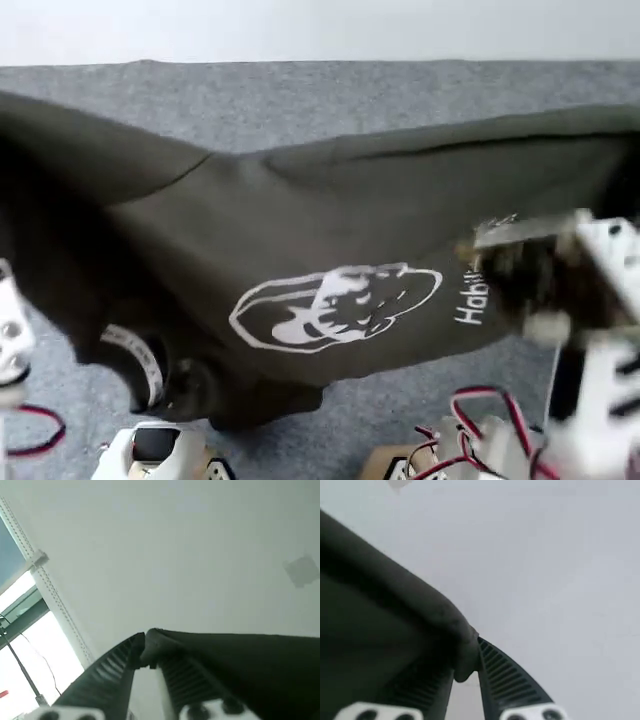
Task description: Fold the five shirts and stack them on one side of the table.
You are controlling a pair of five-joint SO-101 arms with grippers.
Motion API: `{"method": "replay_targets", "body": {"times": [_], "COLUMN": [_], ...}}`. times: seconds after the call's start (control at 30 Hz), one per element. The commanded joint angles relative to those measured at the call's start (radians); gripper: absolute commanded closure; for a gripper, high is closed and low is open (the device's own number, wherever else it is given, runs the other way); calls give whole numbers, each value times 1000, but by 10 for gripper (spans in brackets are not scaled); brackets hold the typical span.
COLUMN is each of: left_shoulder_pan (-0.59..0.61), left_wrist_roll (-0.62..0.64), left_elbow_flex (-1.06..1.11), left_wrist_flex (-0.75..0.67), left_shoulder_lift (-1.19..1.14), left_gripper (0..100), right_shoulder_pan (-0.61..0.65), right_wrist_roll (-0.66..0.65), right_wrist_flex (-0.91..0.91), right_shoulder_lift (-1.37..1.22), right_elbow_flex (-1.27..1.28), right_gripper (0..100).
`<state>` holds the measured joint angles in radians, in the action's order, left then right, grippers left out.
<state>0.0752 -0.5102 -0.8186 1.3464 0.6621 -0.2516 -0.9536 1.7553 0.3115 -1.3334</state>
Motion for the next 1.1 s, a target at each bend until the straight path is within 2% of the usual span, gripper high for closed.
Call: {"method": "replay_targets", "body": {"times": [0.0,0.17,0.3,0.43,0.67,0.87,1.07], "left_shoulder_pan": [-5,-6,-6,-6,-5,-6,-6], "left_wrist_roll": [-6,-6,-6,-6,-6,-2,0], "left_elbow_flex": [114,355,605,860,1236,1262,1086], "left_wrist_flex": [6,21,-54,-227,-629,-812,-884], "left_shoulder_lift": [-2,-3,-3,-3,-35,-213,-488], "left_gripper": [994,994,994,994,994,994,994], "right_shoulder_pan": [-8,59,139,173,173,173,168], "right_wrist_roll": [9,11,11,11,9,5,3], "right_wrist_flex": [38,36,13,-124,-518,-846,-1150], "right_shoulder_lift": [4,-5,-7,-7,-5,-7,-64], "right_elbow_flex": [146,365,583,833,1234,1478,1587], "right_gripper": [987,987,987,987,987,987,987]}}
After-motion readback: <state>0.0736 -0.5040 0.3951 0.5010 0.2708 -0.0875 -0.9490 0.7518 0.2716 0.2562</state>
